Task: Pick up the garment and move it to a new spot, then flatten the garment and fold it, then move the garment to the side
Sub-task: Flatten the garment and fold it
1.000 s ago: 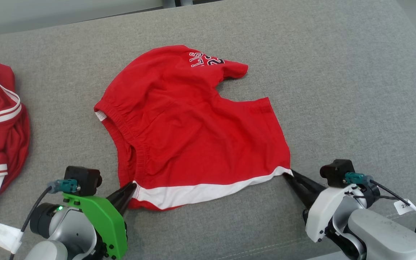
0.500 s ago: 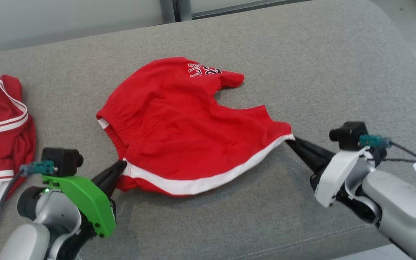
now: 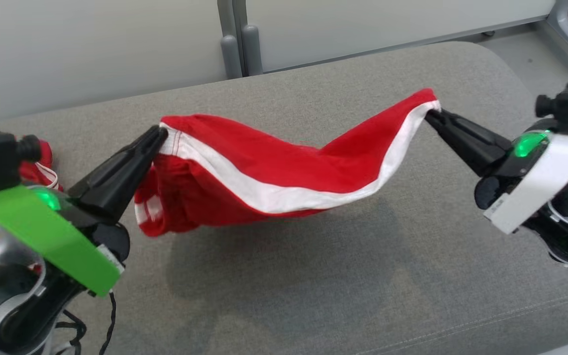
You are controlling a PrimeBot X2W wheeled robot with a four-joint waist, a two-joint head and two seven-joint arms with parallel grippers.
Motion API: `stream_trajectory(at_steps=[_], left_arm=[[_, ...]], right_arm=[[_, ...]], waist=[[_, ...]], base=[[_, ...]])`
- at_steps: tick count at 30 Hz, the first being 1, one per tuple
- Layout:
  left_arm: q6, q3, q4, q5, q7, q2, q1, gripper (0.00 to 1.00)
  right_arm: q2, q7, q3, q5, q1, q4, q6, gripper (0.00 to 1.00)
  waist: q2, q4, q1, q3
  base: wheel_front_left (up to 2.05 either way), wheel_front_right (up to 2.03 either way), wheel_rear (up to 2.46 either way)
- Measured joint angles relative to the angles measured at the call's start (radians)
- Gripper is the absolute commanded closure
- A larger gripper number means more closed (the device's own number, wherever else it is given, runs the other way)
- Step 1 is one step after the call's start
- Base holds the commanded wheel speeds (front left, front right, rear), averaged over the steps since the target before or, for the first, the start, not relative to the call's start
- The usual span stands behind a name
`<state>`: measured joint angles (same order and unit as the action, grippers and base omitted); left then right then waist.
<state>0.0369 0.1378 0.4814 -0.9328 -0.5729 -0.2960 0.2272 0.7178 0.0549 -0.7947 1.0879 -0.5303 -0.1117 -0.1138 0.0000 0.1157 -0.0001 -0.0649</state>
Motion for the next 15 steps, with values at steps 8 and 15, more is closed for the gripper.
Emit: stream_trajectory(at_steps=[8, 15], left_arm=[[-0.103, -0.09, 0.258, -0.155, -0.097, 0.001, 0.019, 1.0], [-0.153, -0.1, 0.216, -0.177, -0.228, -0.046, 0.05, 1.0]], right_arm=[[0.189, 0.023, 0.204, 0.204, 0.041, -0.301, 0.012, 1.0], [0.221, -0.009, 0.267, 0.416, 0.089, -0.363, 0.055, 1.0]], waist=[[0.0, 0.011, 0.0, -0.003], [0.0, 0.014, 0.0, -0.064]], base=[[0.0, 0.0, 0.0], [0.0, 0.0, 0.0]])
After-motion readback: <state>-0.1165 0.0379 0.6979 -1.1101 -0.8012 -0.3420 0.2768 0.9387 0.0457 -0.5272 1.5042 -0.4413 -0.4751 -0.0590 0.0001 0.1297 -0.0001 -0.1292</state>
